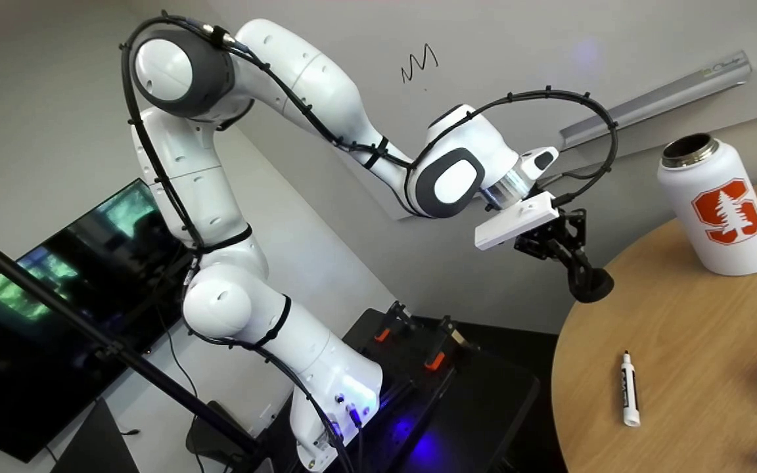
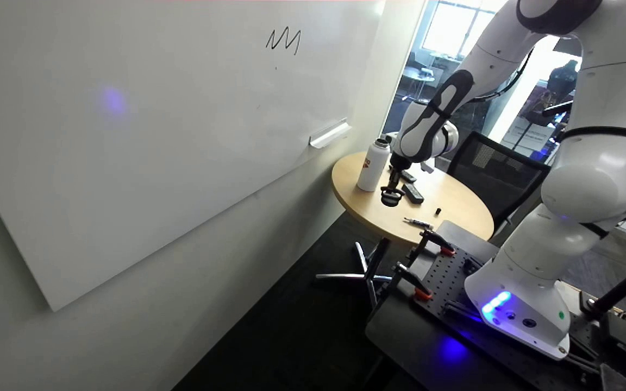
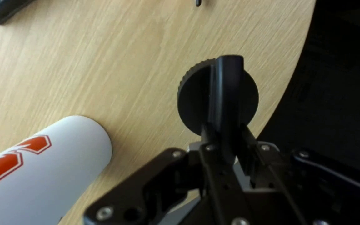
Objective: Uncover the bottle and put the lid on the table
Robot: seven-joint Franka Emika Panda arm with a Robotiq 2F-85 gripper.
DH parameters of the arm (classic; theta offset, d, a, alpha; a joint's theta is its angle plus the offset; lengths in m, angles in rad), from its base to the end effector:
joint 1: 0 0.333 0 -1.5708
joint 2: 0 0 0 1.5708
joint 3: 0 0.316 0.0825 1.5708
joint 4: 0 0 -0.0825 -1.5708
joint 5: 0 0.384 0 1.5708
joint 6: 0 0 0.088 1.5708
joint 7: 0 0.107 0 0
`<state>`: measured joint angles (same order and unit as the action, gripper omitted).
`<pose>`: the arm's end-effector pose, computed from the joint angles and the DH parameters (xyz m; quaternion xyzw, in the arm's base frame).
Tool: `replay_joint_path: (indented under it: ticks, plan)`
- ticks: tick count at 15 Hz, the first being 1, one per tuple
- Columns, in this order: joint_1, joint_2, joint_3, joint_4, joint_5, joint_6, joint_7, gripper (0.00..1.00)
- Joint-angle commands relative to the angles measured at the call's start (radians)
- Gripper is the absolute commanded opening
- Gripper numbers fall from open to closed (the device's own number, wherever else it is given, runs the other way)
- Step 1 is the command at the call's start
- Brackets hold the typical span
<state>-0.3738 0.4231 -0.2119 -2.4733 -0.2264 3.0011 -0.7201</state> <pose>0.4018 -0.2566 0.1404 0.9786 0.1882 0.0021 0.0828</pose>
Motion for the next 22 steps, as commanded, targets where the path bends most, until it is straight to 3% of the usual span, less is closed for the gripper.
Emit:
replay_joint_path:
  ticks: [1, 12, 19, 20, 21, 22]
  plan:
    - [0.001, 0.039, 0.002, -0.001, -0.038, 0.04, 0.019, 0.05]
    - [-0.034, 0.161, 0.015, 0.046, -0.04, 0.142, 0.032, 0.05]
    - [-0.157, 0.18, 0.151, 0.087, -0.01, 0.138, 0.069, 0.05]
    - [-0.16, 0.179, 0.154, 0.089, -0.011, 0.137, 0.077, 0.29]
    - [-0.156, 0.177, 0.149, 0.089, -0.014, 0.139, 0.086, 0.47]
    - [-0.154, 0.174, 0.145, 0.089, -0.016, 0.139, 0.096, 0.53]
